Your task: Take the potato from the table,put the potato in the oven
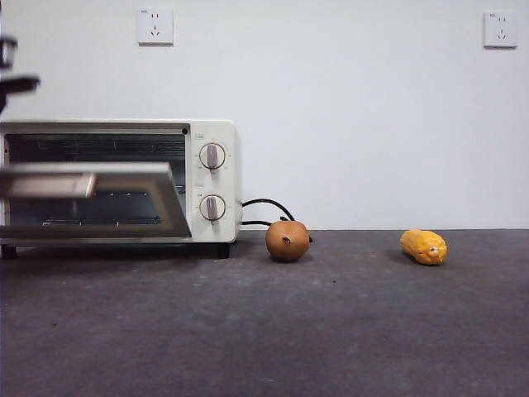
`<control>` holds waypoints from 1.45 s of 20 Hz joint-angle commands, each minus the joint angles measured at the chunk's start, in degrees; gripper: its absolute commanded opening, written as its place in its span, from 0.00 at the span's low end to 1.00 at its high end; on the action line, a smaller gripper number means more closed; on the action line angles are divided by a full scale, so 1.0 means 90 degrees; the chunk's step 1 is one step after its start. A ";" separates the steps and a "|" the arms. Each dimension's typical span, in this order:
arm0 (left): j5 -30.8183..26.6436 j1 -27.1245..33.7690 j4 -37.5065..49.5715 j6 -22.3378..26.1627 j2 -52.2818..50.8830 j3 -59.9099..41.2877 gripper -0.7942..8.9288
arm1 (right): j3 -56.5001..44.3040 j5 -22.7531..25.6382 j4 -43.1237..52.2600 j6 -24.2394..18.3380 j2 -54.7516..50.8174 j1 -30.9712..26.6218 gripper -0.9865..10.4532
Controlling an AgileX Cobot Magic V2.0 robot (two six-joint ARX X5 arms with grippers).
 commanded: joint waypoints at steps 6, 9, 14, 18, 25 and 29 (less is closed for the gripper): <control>-0.0134 -0.0063 0.0826 0.0068 0.0287 -0.0070 0.07 | 0.0029 -0.0017 0.0041 -0.0068 -0.0015 0.0005 0.08; -0.0134 -0.0063 0.0614 0.0146 0.0311 -0.0070 0.07 | 0.0029 -0.0017 0.0012 -0.0068 -0.0015 0.0005 0.08; -0.0136 -0.0063 0.0214 0.0189 0.0333 -0.0070 0.07 | 0.0029 -0.0017 0.0000 -0.0068 -0.0015 0.0005 0.08; -0.0134 -0.0068 -0.0170 0.0289 0.0333 -0.0070 0.07 | 0.0029 -0.0017 -0.0097 -0.0090 -0.0015 0.0005 0.08; -0.0090 -0.0068 -0.1124 0.0403 0.0330 -0.0070 0.07 | 0.0029 -0.0017 -0.0136 -0.0121 -0.0015 0.0005 0.08; 0.0430 -0.0187 -0.1280 0.0510 -0.0015 -0.0070 0.07 | 0.0029 -0.0022 -0.0056 -0.0044 0.0002 0.0005 0.08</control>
